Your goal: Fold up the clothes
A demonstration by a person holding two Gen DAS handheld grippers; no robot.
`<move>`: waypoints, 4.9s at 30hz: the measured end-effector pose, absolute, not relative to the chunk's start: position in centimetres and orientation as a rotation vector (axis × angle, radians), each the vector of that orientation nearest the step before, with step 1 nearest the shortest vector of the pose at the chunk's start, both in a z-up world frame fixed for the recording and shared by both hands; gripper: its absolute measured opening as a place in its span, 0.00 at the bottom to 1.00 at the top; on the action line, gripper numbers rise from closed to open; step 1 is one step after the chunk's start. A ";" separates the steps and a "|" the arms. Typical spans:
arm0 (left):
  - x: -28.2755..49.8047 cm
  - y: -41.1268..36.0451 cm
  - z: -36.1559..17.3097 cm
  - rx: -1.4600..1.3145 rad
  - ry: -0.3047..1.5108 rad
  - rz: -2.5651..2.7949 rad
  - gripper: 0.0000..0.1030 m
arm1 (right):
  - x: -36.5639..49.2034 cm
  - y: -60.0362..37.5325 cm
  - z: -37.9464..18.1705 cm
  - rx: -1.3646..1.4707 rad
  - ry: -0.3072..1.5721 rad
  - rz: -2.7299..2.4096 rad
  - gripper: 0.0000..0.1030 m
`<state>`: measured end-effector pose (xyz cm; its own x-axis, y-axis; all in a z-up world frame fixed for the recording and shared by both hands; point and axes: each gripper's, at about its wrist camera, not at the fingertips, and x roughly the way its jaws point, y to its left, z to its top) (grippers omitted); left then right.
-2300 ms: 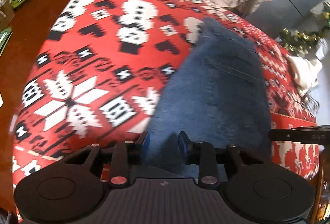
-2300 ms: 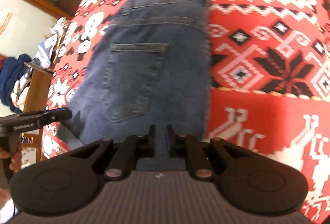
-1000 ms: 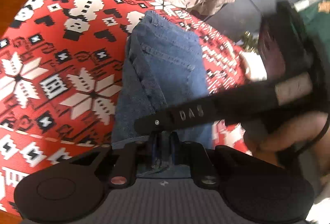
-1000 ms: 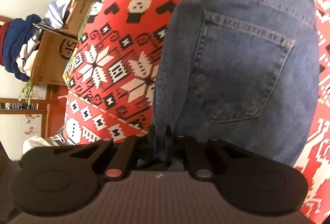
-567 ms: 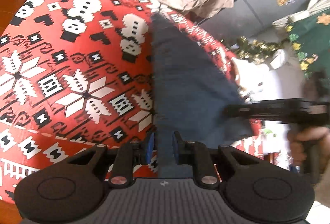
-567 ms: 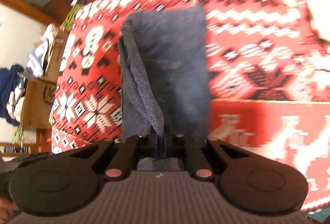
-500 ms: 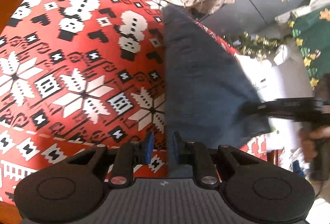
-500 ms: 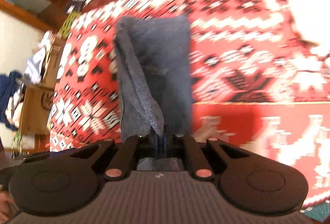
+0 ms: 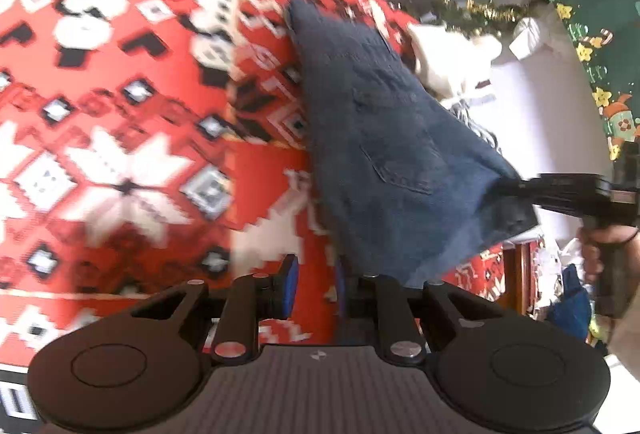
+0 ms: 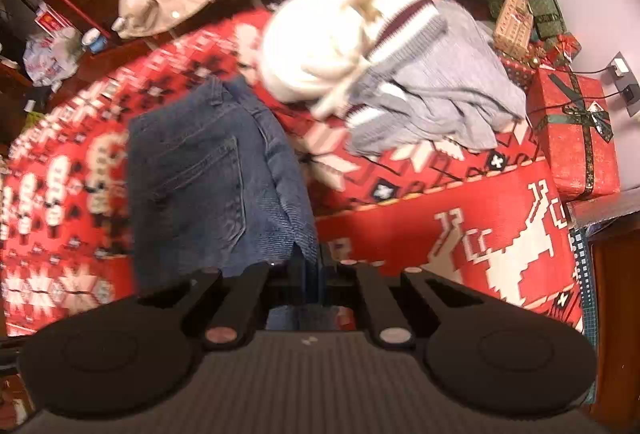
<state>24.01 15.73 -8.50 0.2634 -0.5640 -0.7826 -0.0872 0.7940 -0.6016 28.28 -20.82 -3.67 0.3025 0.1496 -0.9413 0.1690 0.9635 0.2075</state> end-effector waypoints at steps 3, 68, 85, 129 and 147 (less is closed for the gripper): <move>24.4 13.5 -10.0 -0.631 1.323 -0.365 0.31 | 28.4 -22.1 -5.7 0.310 1.277 -0.025 0.05; 41.9 18.0 -12.8 -0.417 1.235 -0.429 0.39 | 38.2 -15.7 -15.0 0.431 1.158 0.146 0.71; 41.6 19.1 -5.7 -0.301 1.052 -0.401 0.15 | 38.7 -10.3 -8.0 0.360 1.013 0.244 0.17; 40.6 19.3 -10.7 -0.313 1.106 -0.381 0.11 | 43.7 -9.2 -15.1 0.098 0.997 0.202 0.09; 35.7 20.9 -9.2 -0.338 0.973 -0.440 0.18 | 38.6 -13.2 -12.8 0.249 0.908 0.185 0.36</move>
<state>35.68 20.92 -9.18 0.4867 -0.5018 -0.7151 0.2061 0.8614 -0.4642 38.63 -13.21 -12.76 0.6027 0.2626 -0.7535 -0.0534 0.9554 0.2903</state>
